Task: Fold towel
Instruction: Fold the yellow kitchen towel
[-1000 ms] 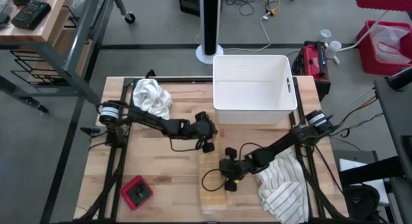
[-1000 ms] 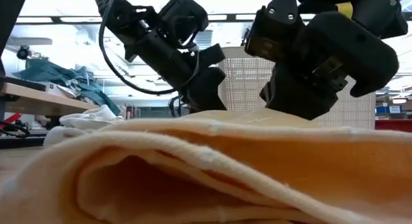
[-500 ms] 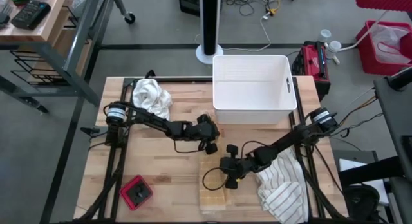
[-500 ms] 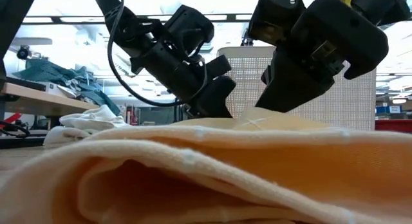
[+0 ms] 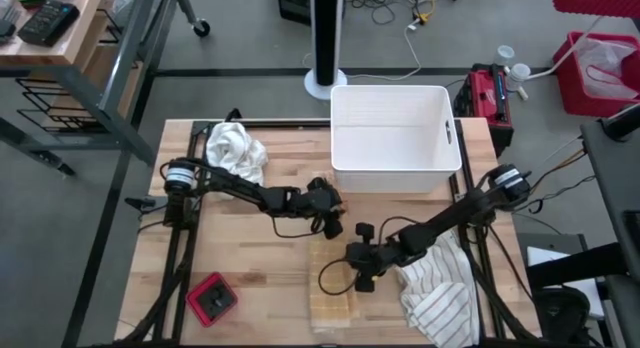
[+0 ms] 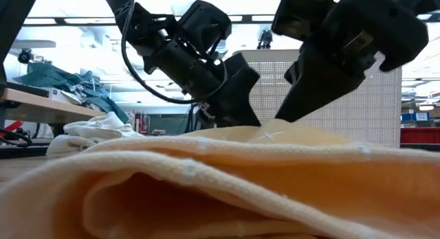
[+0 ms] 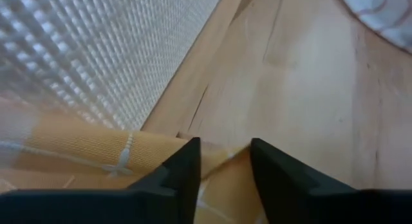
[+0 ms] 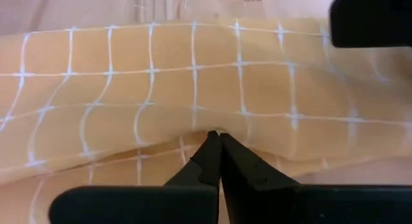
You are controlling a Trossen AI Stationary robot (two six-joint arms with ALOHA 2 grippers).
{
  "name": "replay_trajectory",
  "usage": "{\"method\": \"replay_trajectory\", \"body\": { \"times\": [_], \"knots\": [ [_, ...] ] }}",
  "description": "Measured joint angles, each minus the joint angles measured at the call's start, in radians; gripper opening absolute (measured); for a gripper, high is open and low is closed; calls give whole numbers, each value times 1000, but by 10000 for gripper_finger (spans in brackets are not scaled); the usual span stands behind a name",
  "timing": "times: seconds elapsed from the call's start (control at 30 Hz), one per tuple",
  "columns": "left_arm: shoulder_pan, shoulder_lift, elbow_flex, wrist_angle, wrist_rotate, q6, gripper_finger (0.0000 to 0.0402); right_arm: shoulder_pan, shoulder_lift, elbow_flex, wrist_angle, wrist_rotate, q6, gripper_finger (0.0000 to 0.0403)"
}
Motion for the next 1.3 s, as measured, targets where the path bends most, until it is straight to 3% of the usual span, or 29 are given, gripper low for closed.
{"method": "replay_trajectory", "body": {
  "times": [0.2, 0.37, 0.5, 0.67, 0.8, 1.1, 1.3],
  "knots": [
    [0, -21, 0, -3, 24, 0, 178, 11, -68, -14, -102, 0, 35, 0],
    [-4, -84, 0, -48, 99, 5, 190, 35, -102, -52, -82, 24, 103, 0],
    [-17, -171, 0, -207, 163, 5, 186, 56, -120, -98, -57, 50, 216, 0],
    [-57, -267, 0, -517, 163, -43, 170, 64, -116, -123, 32, 28, 411, 0],
    [-120, -287, -15, -608, 161, -84, 158, 52, -82, -125, 38, 20, 573, 5],
    [-254, -273, -104, -585, 49, -229, 143, 53, -33, -116, 153, -24, 645, 80],
    [-305, -266, -211, -329, 24, -291, 135, 26, -10, -112, 151, -28, 647, 138]
  ]
}}
